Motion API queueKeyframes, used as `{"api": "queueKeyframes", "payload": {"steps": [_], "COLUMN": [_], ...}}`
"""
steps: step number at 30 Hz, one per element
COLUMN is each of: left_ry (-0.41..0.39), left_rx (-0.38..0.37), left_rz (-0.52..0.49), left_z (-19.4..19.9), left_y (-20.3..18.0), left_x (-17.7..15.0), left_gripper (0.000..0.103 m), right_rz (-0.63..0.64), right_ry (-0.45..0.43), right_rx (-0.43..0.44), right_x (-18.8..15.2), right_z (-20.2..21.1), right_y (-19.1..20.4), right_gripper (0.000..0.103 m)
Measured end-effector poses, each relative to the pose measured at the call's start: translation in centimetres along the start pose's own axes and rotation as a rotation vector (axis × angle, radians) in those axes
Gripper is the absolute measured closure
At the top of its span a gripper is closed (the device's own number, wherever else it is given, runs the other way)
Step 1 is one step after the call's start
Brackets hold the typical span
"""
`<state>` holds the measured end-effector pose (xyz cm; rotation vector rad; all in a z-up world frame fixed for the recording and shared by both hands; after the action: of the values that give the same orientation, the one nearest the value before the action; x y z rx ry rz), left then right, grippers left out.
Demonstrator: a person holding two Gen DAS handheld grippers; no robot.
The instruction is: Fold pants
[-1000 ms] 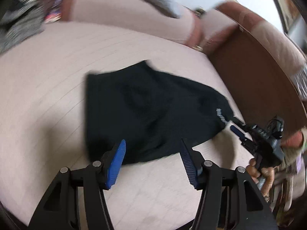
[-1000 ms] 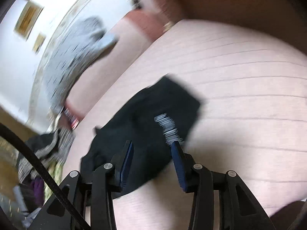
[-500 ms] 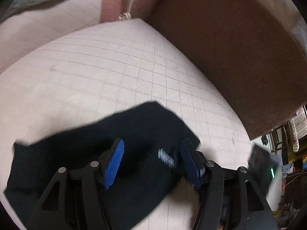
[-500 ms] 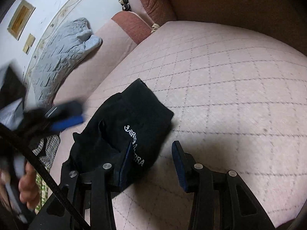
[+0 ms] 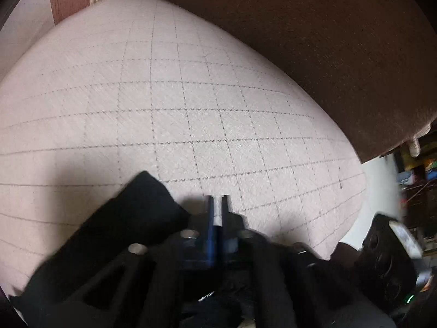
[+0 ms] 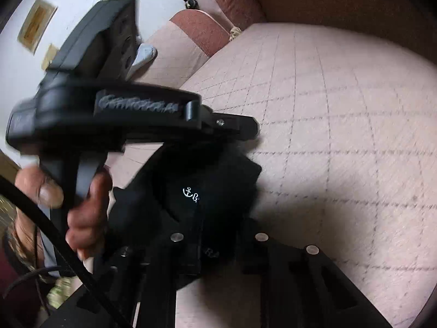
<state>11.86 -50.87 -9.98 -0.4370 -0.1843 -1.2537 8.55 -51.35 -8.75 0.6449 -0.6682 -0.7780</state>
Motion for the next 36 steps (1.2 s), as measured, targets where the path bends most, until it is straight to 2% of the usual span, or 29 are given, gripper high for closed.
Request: {"api": "queueKeyframes", "payload": {"steps": [5,9,12,15,19,21,25,26,28,29,31,36], "left_ry": [-0.08,-0.172,-0.251,-0.329,-0.382,-0.376,-0.367,-0.367,-0.352,-0.332,-0.274,-0.054], "left_rx": [0.018,0.023,0.04,0.05,0.057,0.081,0.103,0.094,0.061,0.045,0.037,0.091], "left_rz": [-0.015,0.024,0.096,0.195,0.301,0.325,0.314,0.311,0.305,0.296,0.257,0.106], "left_z": [4.5,9.6,13.2,16.5,18.5,19.1,19.1,18.8,17.8,16.8,14.4,7.6], "left_y": [-1.7,-1.2,0.6,2.9,5.1,5.6,5.4,5.2,4.8,4.4,3.5,1.5], "left_x": [-1.9,-3.8,-6.3,-9.8,-14.1,-15.6,-16.0,-15.5,-14.8,-13.9,-12.4,-9.4], "left_gripper": [0.103,0.103,0.103,0.103,0.103,0.1,0.06,0.055,0.05,0.045,0.042,0.042], "right_rz": [0.042,0.099,0.182,0.293,0.436,0.475,0.457,0.45,0.431,0.423,0.403,0.357], "right_ry": [0.012,0.028,0.042,0.077,0.111,0.107,0.091,0.092,0.097,0.102,0.112,0.133], "right_rx": [0.038,0.059,0.074,0.096,0.069,0.038,-0.021,-0.027,-0.037,-0.035,-0.024,0.022], "right_x": [-0.7,-2.0,-3.3,-5.9,-9.8,-10.9,-11.0,-11.2,-11.2,-11.3,-11.4,-11.2], "right_z": [1.2,1.9,2.1,1.8,0.6,0.2,0.2,0.6,0.8,0.8,0.9,0.4], "right_y": [2.2,5.5,9.2,13.6,16.7,16.8,14.2,13.3,11.7,11.3,10.1,8.6], "right_gripper": [0.086,0.087,0.087,0.087,0.087,0.087,0.087,0.087,0.087,0.087,0.087,0.087]}}
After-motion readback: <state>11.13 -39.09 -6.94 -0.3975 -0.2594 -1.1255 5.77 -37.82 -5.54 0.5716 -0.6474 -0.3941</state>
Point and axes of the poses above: each gripper's, at about its wrist camera, not at the fingertips, and z roughly against the way its jaws point, y to its left, x to its top, the point moved 10 cm from there along -z, roughly the way its jaws point, and after that the axes turned 14 degrees about -z, right-handed, at the moved point
